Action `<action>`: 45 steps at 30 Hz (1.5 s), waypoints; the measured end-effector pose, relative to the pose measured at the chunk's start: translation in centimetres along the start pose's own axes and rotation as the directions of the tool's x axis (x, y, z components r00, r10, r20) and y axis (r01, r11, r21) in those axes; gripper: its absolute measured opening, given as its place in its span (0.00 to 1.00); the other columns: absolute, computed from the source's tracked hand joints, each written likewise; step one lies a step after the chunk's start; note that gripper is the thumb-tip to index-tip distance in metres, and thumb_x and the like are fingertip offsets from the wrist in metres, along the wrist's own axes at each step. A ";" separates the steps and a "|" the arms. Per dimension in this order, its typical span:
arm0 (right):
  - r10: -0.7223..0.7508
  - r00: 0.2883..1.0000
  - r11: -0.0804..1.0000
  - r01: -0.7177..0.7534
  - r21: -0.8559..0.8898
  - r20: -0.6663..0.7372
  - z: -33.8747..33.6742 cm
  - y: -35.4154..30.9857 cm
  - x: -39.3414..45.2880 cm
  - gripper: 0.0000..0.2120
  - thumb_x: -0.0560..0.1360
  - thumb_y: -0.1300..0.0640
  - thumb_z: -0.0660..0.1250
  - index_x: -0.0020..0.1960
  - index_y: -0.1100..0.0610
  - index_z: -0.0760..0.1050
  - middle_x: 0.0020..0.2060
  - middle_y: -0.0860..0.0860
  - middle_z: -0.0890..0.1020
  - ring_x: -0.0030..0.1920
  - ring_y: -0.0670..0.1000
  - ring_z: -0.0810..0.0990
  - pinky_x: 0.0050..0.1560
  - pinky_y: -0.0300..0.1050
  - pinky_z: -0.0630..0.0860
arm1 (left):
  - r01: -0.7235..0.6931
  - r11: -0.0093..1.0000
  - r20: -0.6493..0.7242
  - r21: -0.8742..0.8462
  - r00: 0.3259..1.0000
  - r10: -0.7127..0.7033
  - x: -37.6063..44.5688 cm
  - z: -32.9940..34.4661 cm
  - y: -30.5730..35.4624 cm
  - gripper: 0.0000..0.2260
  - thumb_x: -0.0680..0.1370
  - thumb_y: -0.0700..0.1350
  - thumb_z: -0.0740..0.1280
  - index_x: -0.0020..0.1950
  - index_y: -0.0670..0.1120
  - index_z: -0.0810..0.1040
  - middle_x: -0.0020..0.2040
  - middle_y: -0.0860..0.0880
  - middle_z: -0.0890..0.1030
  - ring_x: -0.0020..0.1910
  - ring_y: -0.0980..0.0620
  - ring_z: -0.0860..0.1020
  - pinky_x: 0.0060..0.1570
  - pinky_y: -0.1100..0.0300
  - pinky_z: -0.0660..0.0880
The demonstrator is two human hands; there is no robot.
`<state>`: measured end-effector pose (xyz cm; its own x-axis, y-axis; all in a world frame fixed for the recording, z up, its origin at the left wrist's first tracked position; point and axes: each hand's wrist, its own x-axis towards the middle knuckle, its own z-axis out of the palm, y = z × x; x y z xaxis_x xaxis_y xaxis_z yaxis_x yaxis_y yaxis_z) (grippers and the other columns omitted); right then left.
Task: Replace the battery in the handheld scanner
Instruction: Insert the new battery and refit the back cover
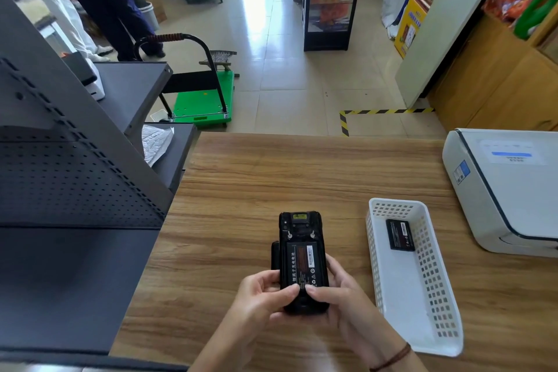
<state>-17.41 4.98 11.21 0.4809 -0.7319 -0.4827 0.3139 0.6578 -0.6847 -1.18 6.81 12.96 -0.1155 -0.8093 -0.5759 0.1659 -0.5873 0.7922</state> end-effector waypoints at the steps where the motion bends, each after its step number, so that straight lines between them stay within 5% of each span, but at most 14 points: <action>1: 0.005 1.000 1.000 -0.006 -0.002 -0.003 0.1 0.1 0.0 0.28 0.65 0.70 0.67 0.62 0.54 0.71 0.54 0.63 0.82 0.55 0.67 0.80 0.52 0.74 0.73 | -0.004 1.000 -0.003 0.004 1.000 0.004 0.0 0.0 -0.1 0.13 0.68 0.37 0.72 0.52 0.38 0.80 0.41 0.42 0.86 0.39 0.51 0.85 0.33 0.60 0.79; 11: 0.014 1.000 1.000 -0.014 -0.016 -0.018 0.2 0.8 0.0 0.29 0.63 0.70 0.68 0.62 0.53 0.70 0.52 0.64 0.83 0.50 0.67 0.82 0.46 0.65 0.79 | 0.034 0.999 0.003 0.004 0.999 -0.034 0.1 -0.6 -0.6 0.12 0.70 0.35 0.72 0.52 0.38 0.78 0.34 0.47 0.85 0.33 0.54 0.84 0.29 0.63 0.78; 15: -0.017 1.000 0.989 0.014 -0.150 -0.021 1.5 0.2 0.1 0.26 0.61 0.67 0.69 0.58 0.57 0.73 0.46 0.58 0.85 0.45 0.55 0.83 0.45 0.50 0.80 | 0.049 0.994 0.026 -0.099 0.999 -0.047 0.4 -1.5 -0.9 0.15 0.67 0.38 0.72 0.52 0.39 0.77 0.38 0.45 0.86 0.37 0.49 0.84 0.33 0.57 0.80; 20: -0.072 0.996 0.973 0.060 -0.224 -0.046 4.9 0.9 1.7 0.13 0.69 0.60 0.69 0.54 0.57 0.77 0.44 0.51 0.84 0.43 0.45 0.83 0.45 0.36 0.78 | -0.092 0.954 -0.171 -0.286 0.984 0.043 0.6 -2.4 -1.6 0.09 0.73 0.35 0.67 0.51 0.35 0.78 0.38 0.41 0.86 0.35 0.45 0.85 0.31 0.59 0.81; 24: -0.063 0.953 0.962 -0.022 -0.274 -0.296 4.0 3.7 3.9 0.14 0.78 0.50 0.60 0.48 0.56 0.81 0.39 0.50 0.85 0.42 0.48 0.83 0.35 0.36 0.77 | -0.113 0.952 -0.262 -0.285 0.964 0.036 1.0 -4.8 -1.3 0.20 0.65 0.45 0.73 0.53 0.36 0.79 0.38 0.42 0.86 0.38 0.43 0.84 0.41 0.51 0.80; 27: -0.196 0.763 0.859 -0.170 -0.483 -0.617 1.9 6.4 6.1 0.09 0.75 0.51 0.65 0.44 0.56 0.77 0.41 0.53 0.81 0.42 0.51 0.78 0.35 0.40 0.74 | -0.044 0.965 -0.252 -0.260 0.967 -0.024 2.0 -6.9 -1.3 0.15 0.72 0.46 0.66 0.53 0.37 0.79 0.40 0.40 0.85 0.43 0.39 0.82 0.47 0.47 0.77; 32: -0.354 0.641 0.517 -0.473 -0.714 -0.681 1.0 7.8 10.7 0.30 0.69 0.41 0.68 0.62 0.58 0.68 0.59 0.53 0.72 0.61 0.53 0.72 0.51 0.45 0.73 | -0.019 0.972 -0.293 -0.233 0.955 -0.052 3.8 -8.6 -2.2 0.10 0.76 0.45 0.64 0.51 0.39 0.79 0.37 0.43 0.85 0.39 0.43 0.82 0.44 0.50 0.78; 37: -0.427 0.629 0.262 -0.602 -0.754 -0.650 2.2 7.3 14.0 0.33 0.65 0.37 0.69 0.60 0.57 0.65 0.59 0.54 0.72 0.61 0.54 0.70 0.56 0.46 0.72 | 0.007 0.973 -0.312 -0.232 0.947 -0.081 4.5 -9.5 -3.0 0.09 0.77 0.44 0.63 0.49 0.40 0.79 0.38 0.43 0.85 0.37 0.44 0.82 0.38 0.54 0.80; 45: -0.274 0.637 0.273 -0.667 -0.693 -0.721 1.9 6.1 15.9 0.33 0.63 0.45 0.74 0.59 0.58 0.64 0.61 0.57 0.73 0.63 0.57 0.70 0.58 0.49 0.72 | 0.021 0.967 -0.320 -0.253 0.942 -0.104 4.2 -10.6 -2.9 0.09 0.76 0.43 0.64 0.50 0.38 0.79 0.37 0.42 0.85 0.39 0.42 0.82 0.40 0.52 0.79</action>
<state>-6.24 -2.33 0.38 -0.3699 -0.7743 -0.5135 -0.8026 0.5447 -0.2432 8.27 5.12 6.06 0.1869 -0.6997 -0.6895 0.4054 -0.5844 0.7029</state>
